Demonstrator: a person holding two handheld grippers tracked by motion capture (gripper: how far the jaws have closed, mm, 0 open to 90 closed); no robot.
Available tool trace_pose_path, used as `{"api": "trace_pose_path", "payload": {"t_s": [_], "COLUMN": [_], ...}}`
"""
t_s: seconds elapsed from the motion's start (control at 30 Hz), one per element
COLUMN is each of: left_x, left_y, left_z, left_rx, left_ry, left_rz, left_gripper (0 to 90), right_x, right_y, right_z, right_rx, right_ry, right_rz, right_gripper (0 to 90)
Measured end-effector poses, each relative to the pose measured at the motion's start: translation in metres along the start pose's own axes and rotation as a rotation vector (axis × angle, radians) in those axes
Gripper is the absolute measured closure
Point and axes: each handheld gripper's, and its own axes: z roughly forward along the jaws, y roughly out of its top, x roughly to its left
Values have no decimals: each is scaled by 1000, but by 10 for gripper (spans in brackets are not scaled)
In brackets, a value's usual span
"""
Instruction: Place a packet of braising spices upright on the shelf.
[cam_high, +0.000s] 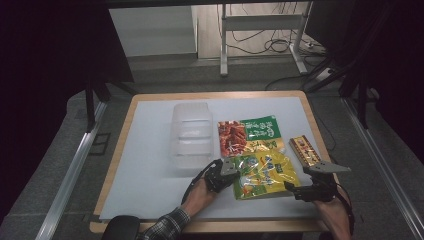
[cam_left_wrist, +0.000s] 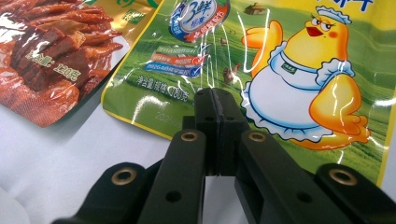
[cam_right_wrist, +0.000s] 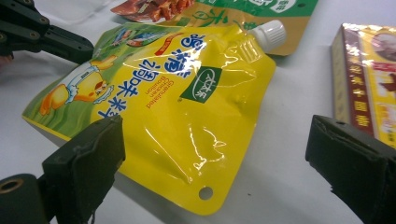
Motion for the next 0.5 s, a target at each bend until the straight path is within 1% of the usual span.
{"api": "trace_pose_path", "payload": {"t_s": [0.1,0.3,0.4,0.5], "left_x": [0,-1,-1,0], "left_y": [0,-1,-1,-2], "left_z": [0,-1,-2,-2], "left_rx": [3,9,14,16], "left_ry": [-2,6,7,4], "left_rz": [-6,-4,-6,-9], "left_gripper": [900,900,900,900], "right_x": [-3,-6,-9,-11], "right_y": [1,3,4,6], "right_z": [7,22,29,37], "right_rx": [7,51,67,83], "right_ry": [34,89,119,160], "right_rz": [30,64,98,130], "right_gripper": [46,48,56,63]}}
